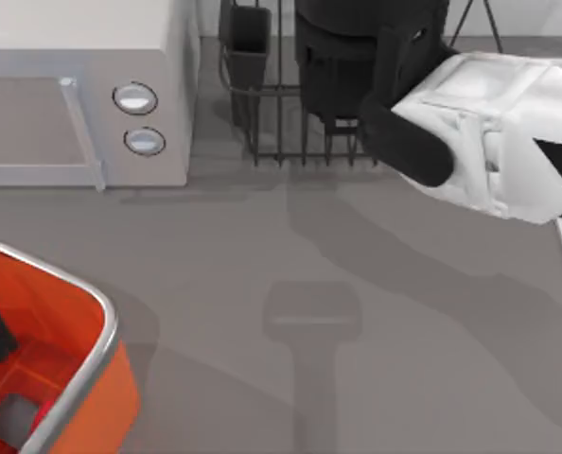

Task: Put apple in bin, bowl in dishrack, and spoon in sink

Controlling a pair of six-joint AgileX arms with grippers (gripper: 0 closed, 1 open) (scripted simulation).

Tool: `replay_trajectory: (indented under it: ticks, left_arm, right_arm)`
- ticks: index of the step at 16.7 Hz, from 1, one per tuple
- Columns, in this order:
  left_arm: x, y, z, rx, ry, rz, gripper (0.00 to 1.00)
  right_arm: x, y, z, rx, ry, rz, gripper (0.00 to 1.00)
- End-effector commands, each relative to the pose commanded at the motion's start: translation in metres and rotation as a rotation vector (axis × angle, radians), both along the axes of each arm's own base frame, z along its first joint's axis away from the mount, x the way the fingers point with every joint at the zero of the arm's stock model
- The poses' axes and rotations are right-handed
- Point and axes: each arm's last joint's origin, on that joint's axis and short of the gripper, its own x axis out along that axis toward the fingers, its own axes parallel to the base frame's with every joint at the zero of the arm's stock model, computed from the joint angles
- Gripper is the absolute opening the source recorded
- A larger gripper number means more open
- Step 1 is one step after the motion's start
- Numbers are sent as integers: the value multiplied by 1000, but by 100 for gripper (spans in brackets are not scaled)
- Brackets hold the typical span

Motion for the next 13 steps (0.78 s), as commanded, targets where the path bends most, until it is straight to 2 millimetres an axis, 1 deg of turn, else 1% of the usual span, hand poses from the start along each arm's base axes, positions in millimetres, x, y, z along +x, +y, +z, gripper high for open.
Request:
replay_trajectory:
  ticks: [3, 5, 6, 8, 12, 13]
  left_arm:
    - [0, 0, 0, 0, 0, 0, 100]
    - [0, 0, 0, 0, 0, 0, 100]
    - [0, 0, 0, 0, 0, 0, 100]
    - [0, 0, 0, 0, 0, 0, 100]
    - [0, 0, 0, 0, 0, 0, 100]
    - [0, 0, 0, 0, 0, 0, 100]
  right_arm:
    - [48, -12, -51, 4, -7, -7, 0]
    - [71, -23, -79, 7, -10, -6, 0]
    - [78, -28, -90, 6, -8, -3, 0]
    - [86, -34, -101, 3, -4, 2, 0]
    - [86, -34, -102, 2, -3, 3, 0]
    - [86, -34, -102, 2, -3, 3, 8]
